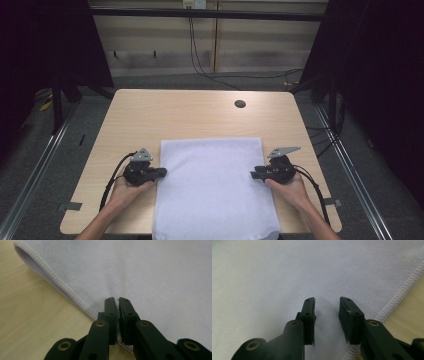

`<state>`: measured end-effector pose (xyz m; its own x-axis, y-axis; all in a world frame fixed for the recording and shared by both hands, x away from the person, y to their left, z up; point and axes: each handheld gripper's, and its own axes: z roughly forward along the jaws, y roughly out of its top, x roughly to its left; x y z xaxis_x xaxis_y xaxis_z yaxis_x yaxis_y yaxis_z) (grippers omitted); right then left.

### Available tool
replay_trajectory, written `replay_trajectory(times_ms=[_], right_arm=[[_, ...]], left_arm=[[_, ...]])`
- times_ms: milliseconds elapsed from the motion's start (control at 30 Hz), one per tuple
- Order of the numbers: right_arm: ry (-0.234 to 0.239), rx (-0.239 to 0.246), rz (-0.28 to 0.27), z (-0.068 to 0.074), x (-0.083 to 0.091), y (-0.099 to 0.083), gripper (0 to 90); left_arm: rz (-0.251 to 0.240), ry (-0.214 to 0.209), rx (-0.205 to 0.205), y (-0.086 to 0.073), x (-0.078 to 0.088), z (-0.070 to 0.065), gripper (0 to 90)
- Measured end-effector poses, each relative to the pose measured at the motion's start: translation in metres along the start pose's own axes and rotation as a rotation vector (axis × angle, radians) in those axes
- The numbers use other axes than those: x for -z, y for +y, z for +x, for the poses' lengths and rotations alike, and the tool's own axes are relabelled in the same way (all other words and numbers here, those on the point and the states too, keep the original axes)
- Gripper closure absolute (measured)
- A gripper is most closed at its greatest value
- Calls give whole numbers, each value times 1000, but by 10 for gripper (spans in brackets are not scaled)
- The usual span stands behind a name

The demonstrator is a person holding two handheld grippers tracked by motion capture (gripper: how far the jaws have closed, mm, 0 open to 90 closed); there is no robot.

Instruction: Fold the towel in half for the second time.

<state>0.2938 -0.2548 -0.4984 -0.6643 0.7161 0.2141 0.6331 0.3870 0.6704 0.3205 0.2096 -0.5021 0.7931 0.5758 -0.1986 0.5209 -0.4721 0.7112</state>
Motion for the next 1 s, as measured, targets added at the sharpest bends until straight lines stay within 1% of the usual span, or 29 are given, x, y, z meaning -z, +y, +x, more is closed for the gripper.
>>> replay_trajectory(times_ms=[67, 133, 167, 233, 267, 300, 333, 367, 400, 433, 467, 500, 533, 567, 600, 633, 667, 700, 733, 767, 800, 833, 867, 900, 933, 967, 1000], right_arm=[[26, 2, 16, 7, 4, -5, 662], [59, 13, 49, 16, 8, -9, 661], [74, 21, 55, 20, 10, -11, 660], [105, 27, 71, 26, 12, -14, 658], [120, 30, 72, 29, 13, -16, 658], [124, 31, 69, 32, 13, -18, 658], [126, 35, 66, 34, 14, -19, 659], [140, 36, 70, 35, 14, -20, 659], [143, 43, 76, 37, 15, -21, 659], [144, 45, 78, 38, 15, -21, 655], [137, 57, 75, 39, 16, -20, 657], [110, 63, 48, 39, 18, -18, 652], [93, 53, 17, 36, 20, -15, 642], [87, 36, -10, 31, 22, -10, 636], [69, 27, -32, 25, 23, -4, 626], [55, 16, -52, 18, 23, 2, 619], [40, 9, -66, 11, 22, 8, 614], [6, 15, -76, 3, 21, 14, 608], [-19, 3, -79, -6, 19, 20, 591], [-33, -14, -87, -15, 17, 25, 585], [-41, -22, -99, -23, 14, 29, 579], [-50, -29, -102, -31, 11, 33, 571], [-49, -33, -102, -37, 8, 36, 569], [-40, -40, -99, -42, 4, 38, 560], [-21, -44, -96, -47, 0, 40, 557], [-14, -42, -91, -49, -4, 42, 547], [-11, -47, -99, -51, -8, 43, 538]], left_arm=[[10, -17, 3, -6, 6, -6, 856], [10, -29, -11, -15, 14, -13, 849], [15, -39, -16, -19, 18, -16, 846], [28, -59, -7, -26, 25, -20, 839], [36, -66, -14, -28, 28, -23, 830], [44, -73, -21, -31, 31, -26, 821], [55, -92, -19, -32, 34, -28, 804], [60, -115, -10, -35, 36, -31, 768], [48, -121, -23, -36, 40, -35, 731], [27, -130, -27, -36, 45, -36, 704], [3, -139, -5, -35, 49, -34, 679], [-18, -118, 10, -32, 52, -31, 650], [-31, -91, 21, -29, 54, -26, 625], [-45, -73, 33, -25, 53, -18, 609], [-48, -44, 59, -21, 52, -10, 587], [-42, -17, 64, -16, 49, -3, 566], [-44, 0, 60, -11, 45, 4, 562], [-53, 30, 53, -7, 43, 9, 562], [-61, 49, 51, -2, 40, 14, 556], [-63, 55, 54, 2, 38, 19, 550], [-64, 64, 64, 7, 35, 24, 542], [-70, 71, 65, 10, 33, 29, 521], [-62, 79, 69, 14, 30, 34, 519], [-73, 94, 78, 16, 26, 38, 506], [-79, 85, 96, 18, 22, 44, 494], [-68, 92, 107, 19, 17, 48, 482], [-55, 93, 111, 20, 12, 51, 428]])
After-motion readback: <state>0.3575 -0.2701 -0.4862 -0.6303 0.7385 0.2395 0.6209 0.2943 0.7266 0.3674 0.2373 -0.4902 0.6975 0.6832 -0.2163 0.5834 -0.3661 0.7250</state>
